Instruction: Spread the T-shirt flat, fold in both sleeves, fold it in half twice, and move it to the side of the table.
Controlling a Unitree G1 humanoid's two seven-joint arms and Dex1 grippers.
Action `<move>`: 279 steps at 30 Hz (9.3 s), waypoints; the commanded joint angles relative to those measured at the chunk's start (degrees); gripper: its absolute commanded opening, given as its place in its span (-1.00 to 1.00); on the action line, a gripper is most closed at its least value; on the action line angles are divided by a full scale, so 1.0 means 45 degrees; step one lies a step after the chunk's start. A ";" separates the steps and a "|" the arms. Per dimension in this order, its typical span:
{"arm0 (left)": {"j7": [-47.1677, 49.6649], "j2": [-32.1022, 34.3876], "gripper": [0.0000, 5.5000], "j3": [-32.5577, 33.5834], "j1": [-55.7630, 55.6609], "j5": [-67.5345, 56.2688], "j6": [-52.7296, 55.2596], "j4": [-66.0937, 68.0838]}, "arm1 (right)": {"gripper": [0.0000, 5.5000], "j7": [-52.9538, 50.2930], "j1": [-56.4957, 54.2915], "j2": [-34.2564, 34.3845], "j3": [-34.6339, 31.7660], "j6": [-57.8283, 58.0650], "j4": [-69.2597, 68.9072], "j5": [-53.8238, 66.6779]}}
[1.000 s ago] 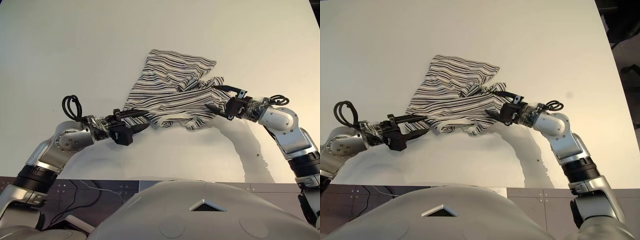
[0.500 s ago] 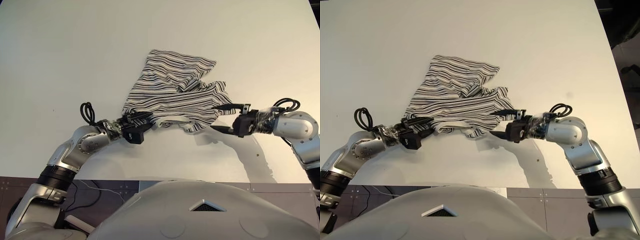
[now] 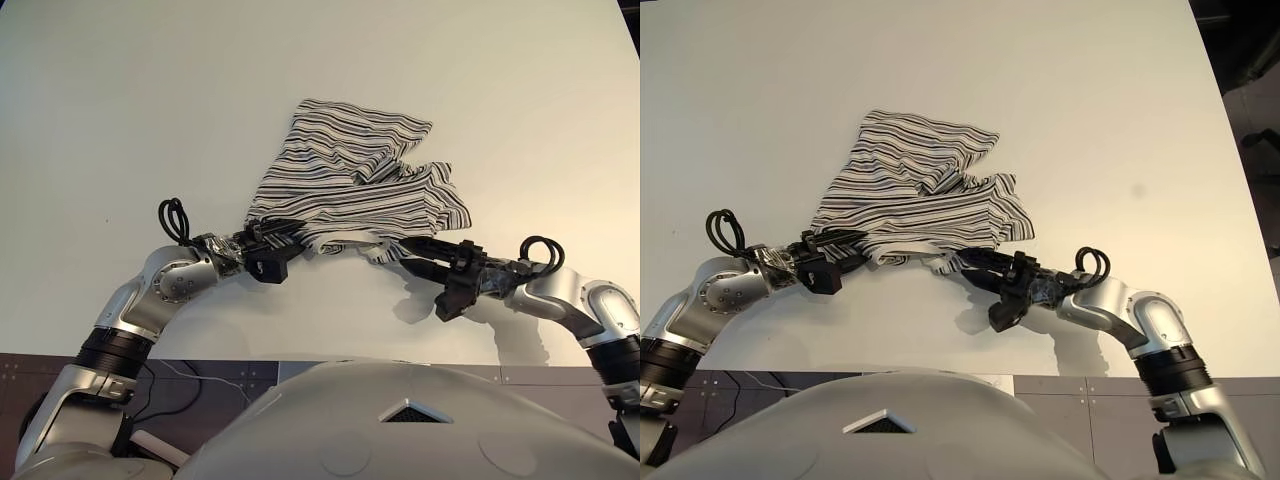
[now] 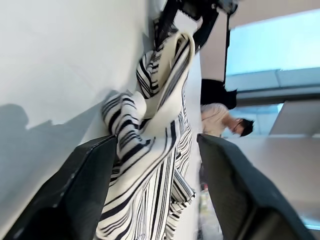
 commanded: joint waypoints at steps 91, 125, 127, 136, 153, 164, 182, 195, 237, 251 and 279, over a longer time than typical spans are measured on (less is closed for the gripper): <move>-0.2048 0.2143 -0.25 -0.0476 0.0378 -0.0357 -0.1237 0.1986 | -0.96 0.7858 -0.3893 -0.0543 0.0971 0.4640 0.5147 0.7852; -0.0912 0.0993 -0.19 0.3360 0.7819 0.1058 -0.0608 -0.5783 | -0.96 1.2447 0.2967 -0.4325 -0.1616 0.6657 -0.2501 1.3020; -0.0522 0.0607 -0.19 0.3251 0.7743 0.1829 -0.0520 -0.5596 | -0.96 1.2594 0.2678 -0.4084 -0.1420 0.6449 -0.2091 1.2728; -0.0157 0.1232 -0.19 0.3073 0.7451 0.3284 -0.1012 -0.4608 | -0.96 1.2485 0.0575 -0.2855 -0.1534 0.7164 -0.1572 1.3188; 0.0721 0.1388 -0.19 0.2928 0.6081 0.3964 -0.0969 -0.3771 | -0.56 1.2065 0.0938 -0.3224 -0.1330 0.4494 0.0179 1.0842; 0.1355 0.1546 -0.47 0.2050 0.4464 0.4978 -0.1224 -0.2583 | -0.56 0.9943 -0.0224 -0.2192 -0.0560 0.2600 0.1875 0.8507; 0.2587 0.1496 -0.96 0.3059 0.4357 0.2016 -0.1387 -0.3442 | -0.96 0.9701 -0.0368 -0.1912 -0.0758 0.3799 0.1377 1.0861; -0.0423 0.1427 -0.96 0.3998 -0.2252 -0.4999 0.5912 -0.4446 | -0.96 1.0947 -0.7171 -0.1634 -0.2672 1.5012 -0.1804 1.8145; -0.3161 0.1044 -0.96 0.1742 0.5272 -0.1655 0.4042 -0.7804 | -0.96 1.2252 -0.4595 -0.2767 -0.0156 0.5123 0.3358 1.1049; -0.0531 -0.0310 -0.96 0.2384 0.7220 0.0991 0.3268 -0.7360 | -0.40 1.0244 0.3572 -0.4042 -0.3433 -0.1637 0.2586 1.0601; -0.0886 0.0178 -0.96 0.2540 0.6237 0.0684 0.2938 -0.6850 | -0.50 0.6757 0.2908 -0.1860 -0.1900 0.1214 0.1004 0.7364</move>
